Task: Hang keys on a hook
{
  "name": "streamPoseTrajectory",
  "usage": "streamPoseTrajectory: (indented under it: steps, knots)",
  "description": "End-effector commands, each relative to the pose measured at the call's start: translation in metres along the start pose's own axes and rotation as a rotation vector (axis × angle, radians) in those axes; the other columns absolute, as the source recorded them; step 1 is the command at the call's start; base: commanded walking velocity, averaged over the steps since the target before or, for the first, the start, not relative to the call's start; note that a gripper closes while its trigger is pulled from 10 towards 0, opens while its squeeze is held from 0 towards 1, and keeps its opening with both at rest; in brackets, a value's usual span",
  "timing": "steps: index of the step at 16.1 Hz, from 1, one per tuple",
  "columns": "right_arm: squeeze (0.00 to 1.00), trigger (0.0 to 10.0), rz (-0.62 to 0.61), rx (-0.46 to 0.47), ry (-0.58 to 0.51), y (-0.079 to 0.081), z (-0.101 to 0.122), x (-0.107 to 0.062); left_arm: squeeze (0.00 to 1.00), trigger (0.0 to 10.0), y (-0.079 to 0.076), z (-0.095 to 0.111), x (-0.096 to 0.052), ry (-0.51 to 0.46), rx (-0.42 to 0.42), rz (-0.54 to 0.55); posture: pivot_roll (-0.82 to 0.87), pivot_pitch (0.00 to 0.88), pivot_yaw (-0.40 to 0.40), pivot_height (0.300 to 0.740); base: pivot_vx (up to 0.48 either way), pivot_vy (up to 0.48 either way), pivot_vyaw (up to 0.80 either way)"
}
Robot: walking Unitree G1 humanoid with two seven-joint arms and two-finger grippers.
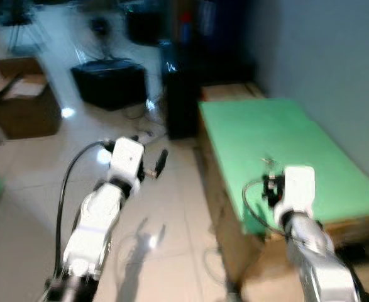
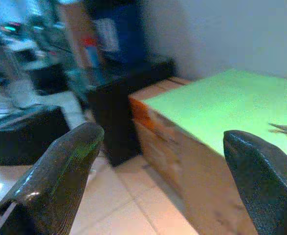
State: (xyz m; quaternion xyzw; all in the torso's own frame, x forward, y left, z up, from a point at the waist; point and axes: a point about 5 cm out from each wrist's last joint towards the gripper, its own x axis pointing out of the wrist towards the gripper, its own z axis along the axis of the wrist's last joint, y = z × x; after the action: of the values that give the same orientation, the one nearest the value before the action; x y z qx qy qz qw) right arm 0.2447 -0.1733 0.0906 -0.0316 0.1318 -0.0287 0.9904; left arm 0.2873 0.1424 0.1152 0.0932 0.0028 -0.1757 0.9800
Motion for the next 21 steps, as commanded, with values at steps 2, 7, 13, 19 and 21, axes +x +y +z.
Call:
streamPoseTrajectory:
  steps: [2, 7, 13, 19, 21]
  knots:
    - [0.00, 10.0, 0.009, -0.025, -0.022, 0.001, 0.004, 0.003, 0.00, 10.0, 0.005, 0.002, -0.002, -0.011, 0.026, 0.029, -0.11, 0.000, 0.025, 0.740, 0.000, 0.000, -0.80]
    - [0.00, 10.0, 0.032, -0.066, -0.089, -0.002, 0.008, 0.006, 0.00, 10.0, 0.000, -0.002, -0.011, -0.032, 0.014, 0.014, -0.10, 0.000, 0.000, 0.740, 0.000, 0.000, -0.57]
    - [0.00, 10.0, 0.109, -0.075, -0.142, 0.000, 0.009, 0.002, 0.00, 10.0, -0.001, -0.015, -0.011, 0.011, -0.019, 0.037, -0.13, 0.000, 0.001, 0.740, 0.299, 0.000, 0.00]
    - [0.00, 10.0, 0.127, -0.126, -0.133, -0.001, 0.004, 0.003, 0.00, 10.0, -0.004, -0.013, -0.007, -0.002, -0.016, 0.019, -0.13, 0.000, 0.002, 0.740, 0.309, 0.000, 0.00]
    - [0.00, 10.0, 0.146, -0.146, -0.133, 0.000, 0.003, 0.002, 0.00, 10.0, -0.005, -0.014, -0.007, -0.003, -0.014, 0.014, -0.13, 0.000, 0.002, 0.740, 0.309, 0.000, 0.00]
